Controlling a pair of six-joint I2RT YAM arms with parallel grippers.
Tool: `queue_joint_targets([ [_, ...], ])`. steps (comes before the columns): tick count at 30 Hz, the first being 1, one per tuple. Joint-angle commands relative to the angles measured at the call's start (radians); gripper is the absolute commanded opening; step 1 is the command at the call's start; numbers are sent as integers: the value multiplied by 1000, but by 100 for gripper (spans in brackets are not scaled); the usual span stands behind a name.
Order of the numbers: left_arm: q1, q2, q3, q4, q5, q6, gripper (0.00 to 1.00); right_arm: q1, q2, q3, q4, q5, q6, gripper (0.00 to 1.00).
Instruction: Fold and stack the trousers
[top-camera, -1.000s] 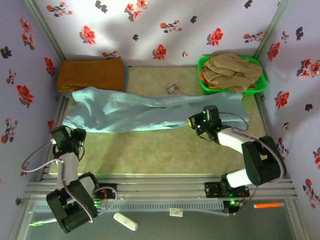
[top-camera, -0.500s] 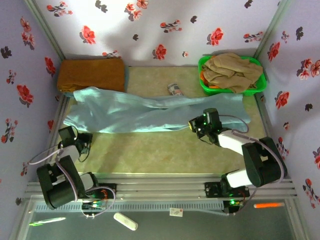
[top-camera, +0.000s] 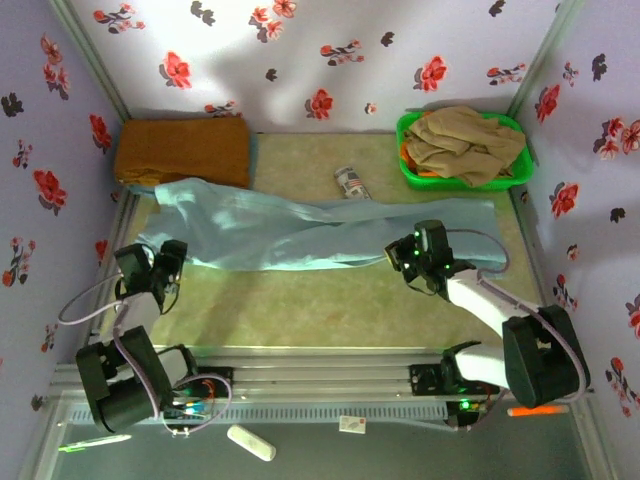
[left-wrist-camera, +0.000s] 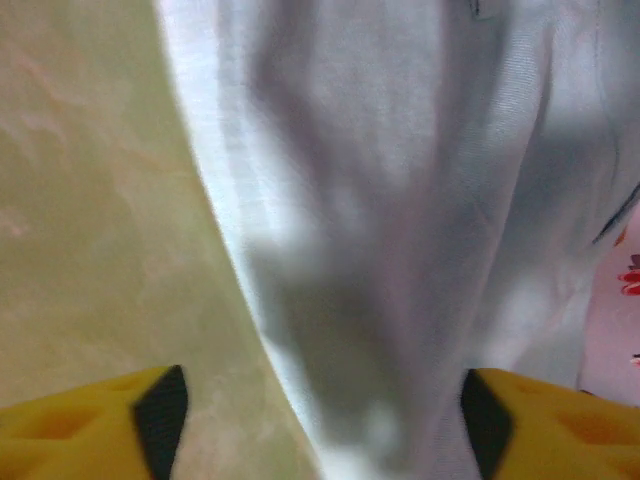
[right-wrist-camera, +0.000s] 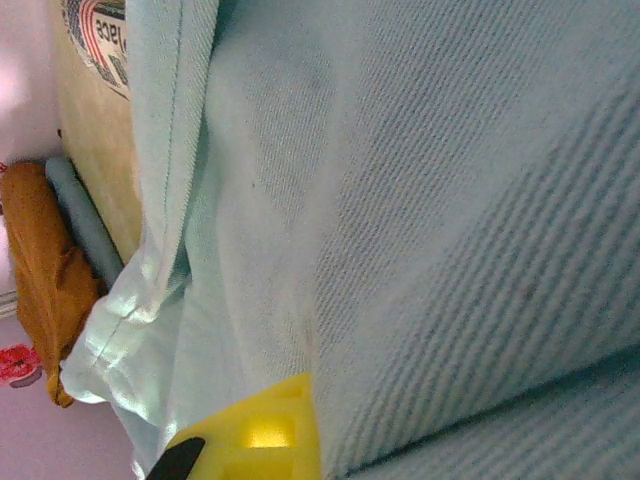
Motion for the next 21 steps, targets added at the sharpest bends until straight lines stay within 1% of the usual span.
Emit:
queue_joint_targets([
  [1,-8,24,31,-12,23,8,83,-6,11,-14,-12,22,-29,0],
  [4,-21,87,30,37,25,12,85,-6,15,-16,-5,19,-28,0],
  [5,-27,114,29,62,27,14,84,-6,14,-18,-5,16,-28,0],
  [6,-31,136,30,82,27,18,82,-6,10,-19,-8,17,-29,0],
  [7,-34,167,32,104,27,24,74,-6,6,-20,-11,20,-30,0],
  [8,-33,195,37,128,31,24,62,-6,1,-21,-16,21,-33,0],
  [9,-31,214,44,137,32,22,48,-7,-6,-21,-26,23,-39,0],
  [10,-29,225,51,144,34,20,26,-7,-16,-21,-41,26,-48,0],
  [11,-27,222,56,146,34,15,8,-9,-28,-22,-56,30,-56,0],
  [12,-24,207,58,142,32,9,0,-10,-42,-24,-76,31,-66,0],
  [15,-22,79,53,54,0,-20,0,-17,-110,-42,-160,41,-109,0],
  [16,-22,7,56,-24,-22,-25,0,-18,-144,-45,-205,48,-132,0],
  [18,-22,-136,82,-248,-88,-23,0,-22,-212,-51,-301,62,-168,0],
  [20,-17,-275,96,-437,-120,-11,0,-28,-283,-71,-382,68,-195,0],
  [21,-15,-322,99,-507,-123,-10,0,-31,-309,-82,-412,66,-202,0],
])
